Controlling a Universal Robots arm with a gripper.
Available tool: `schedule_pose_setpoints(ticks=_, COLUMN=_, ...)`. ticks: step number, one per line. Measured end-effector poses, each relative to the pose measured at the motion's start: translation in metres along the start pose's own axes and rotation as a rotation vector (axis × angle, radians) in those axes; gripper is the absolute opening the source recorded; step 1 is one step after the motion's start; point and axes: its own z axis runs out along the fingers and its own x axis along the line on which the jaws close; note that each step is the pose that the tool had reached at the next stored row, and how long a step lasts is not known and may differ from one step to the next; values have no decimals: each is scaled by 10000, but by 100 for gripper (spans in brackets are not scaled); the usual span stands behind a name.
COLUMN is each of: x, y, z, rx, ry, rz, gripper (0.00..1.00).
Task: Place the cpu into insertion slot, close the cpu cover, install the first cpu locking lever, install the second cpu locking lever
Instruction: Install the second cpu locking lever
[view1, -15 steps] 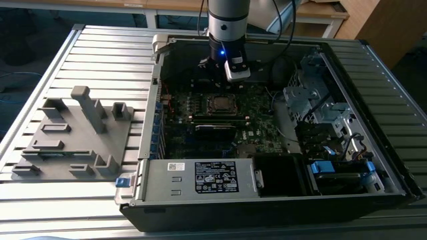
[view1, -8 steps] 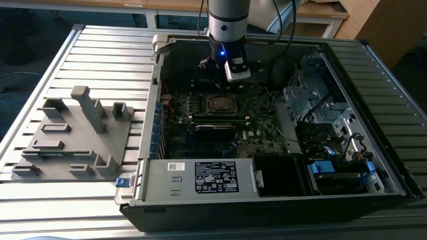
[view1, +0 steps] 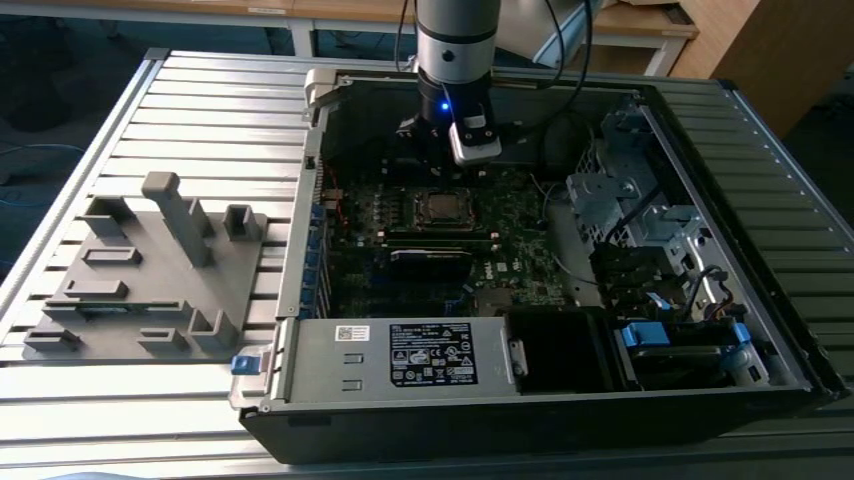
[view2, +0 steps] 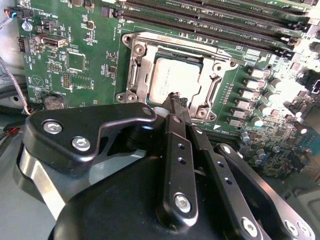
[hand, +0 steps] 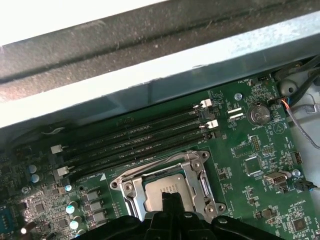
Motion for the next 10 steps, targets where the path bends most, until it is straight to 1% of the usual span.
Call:
schedule_pose_setpoints(ticks=7, x=-2, y=2, z=-36, rx=-5, ry=0, rz=1, gripper=11)
schedule_pose_setpoints(ticks=10, x=-3, y=3, z=-43, rx=-8, ry=-1, rz=1, gripper=11)
